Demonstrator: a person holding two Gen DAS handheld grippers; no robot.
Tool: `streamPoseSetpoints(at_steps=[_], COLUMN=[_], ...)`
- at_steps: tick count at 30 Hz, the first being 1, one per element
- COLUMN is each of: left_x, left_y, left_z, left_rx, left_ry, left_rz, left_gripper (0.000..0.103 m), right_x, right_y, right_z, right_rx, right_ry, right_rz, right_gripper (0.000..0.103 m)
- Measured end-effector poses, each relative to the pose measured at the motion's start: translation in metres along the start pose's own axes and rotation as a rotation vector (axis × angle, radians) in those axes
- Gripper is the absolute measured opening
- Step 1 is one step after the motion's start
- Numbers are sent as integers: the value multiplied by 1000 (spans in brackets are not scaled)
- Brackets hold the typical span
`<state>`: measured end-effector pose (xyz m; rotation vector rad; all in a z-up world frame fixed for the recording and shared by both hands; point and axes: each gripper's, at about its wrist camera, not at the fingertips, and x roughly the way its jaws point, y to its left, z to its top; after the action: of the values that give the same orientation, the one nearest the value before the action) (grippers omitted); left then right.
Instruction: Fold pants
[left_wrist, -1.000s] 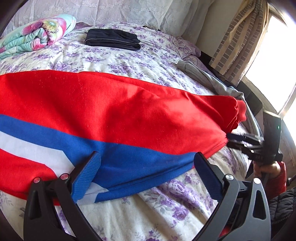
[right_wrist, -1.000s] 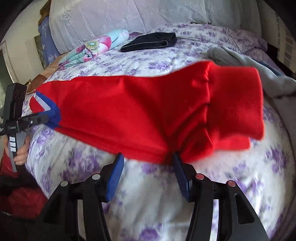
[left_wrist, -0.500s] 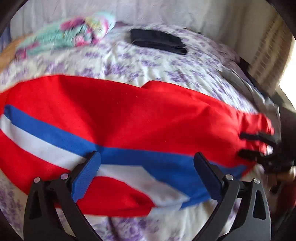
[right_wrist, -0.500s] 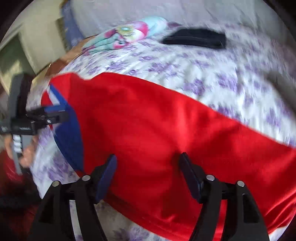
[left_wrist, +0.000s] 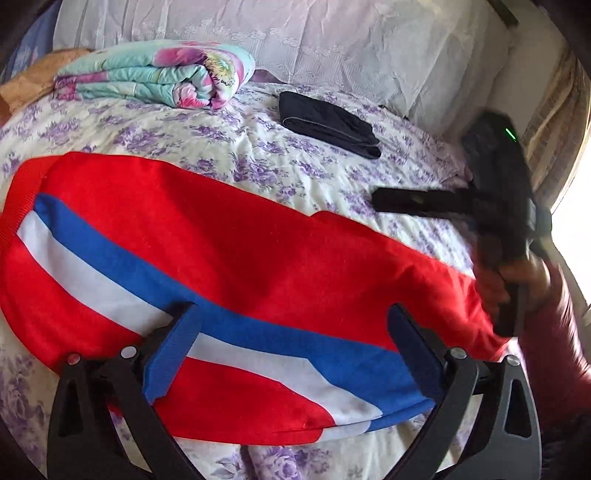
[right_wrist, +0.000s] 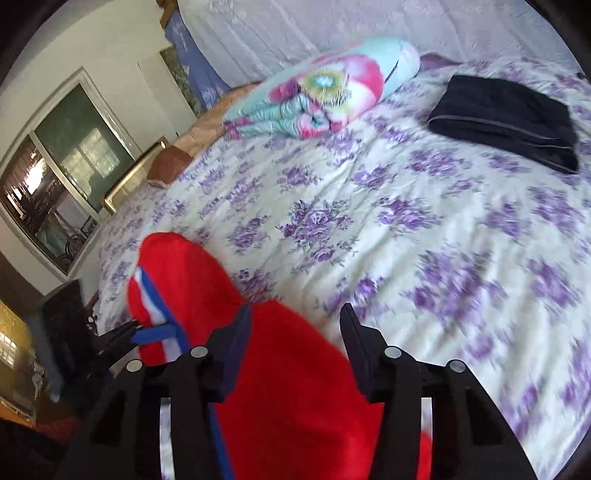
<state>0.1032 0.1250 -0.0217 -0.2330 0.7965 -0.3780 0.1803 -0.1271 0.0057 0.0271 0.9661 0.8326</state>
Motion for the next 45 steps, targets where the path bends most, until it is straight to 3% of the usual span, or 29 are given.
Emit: streamPoseSetpoints(at_steps=[5,8,11,16,18,20,24,25,29,30,32,34,36,39,41,43,45], left_x=[4,3,2,-6,-16,-23,-41,-47,-63,-60,-47,-30,-31,-42,-59,-75,-76], left_y=[-12,-10,-7,0,6,11,16,17,30,36,57,85,91,87,82,68,56], left_z=[-5,-6,-5,-7,-11,-15,-19,-17,11,16,24,25,23,20,16,13,11], left_rx=[64,59,45,33,20,20,32,28,-9,-11,-29,-73,-67,-63,-86,-77,-52], left_ry=[2,0,0,18,10,8,3,-3,-45,-38,0,56,37,26,-5,-55,-69], left_rz=[71,66,47,18,23,20,129,152,196,230,314,309,331,353,333,273,218], left_gripper=[98,98,98,98,98,98,98,98,98,98,98,98,98,98,98,98,98], right_x=[29,36,31,17,27,41,36,27,-10,-14,-7,15,41,14,-16,-37,-43], right_y=[6,18,36,23,4,4,7,8,24,32,44,45,35,36,48,57,56], right_z=[0,-7,-16,-1,4,-1,-2,-2,-9,-13,-23,-33,-45,-50,-65,-88,-119], right_rx=[-54,-112,-185,-167,-94,-109,-99,-81,-106,-121,-145,-164,-151,-103,-116,-131,-117], right_ry=[90,108,82,-17,5,24,9,-13,-116,-120,-86,-10,79,-11,-74,-94,-60], right_rz=[47,41,-6,-123,-104,-133,-130,-127,-120,-101,-80,-120,-141,-141,-102,-96,-91], right_gripper=[47,26,13,9,9,9,19,23,25,25,35,39,38,40,49,62,66])
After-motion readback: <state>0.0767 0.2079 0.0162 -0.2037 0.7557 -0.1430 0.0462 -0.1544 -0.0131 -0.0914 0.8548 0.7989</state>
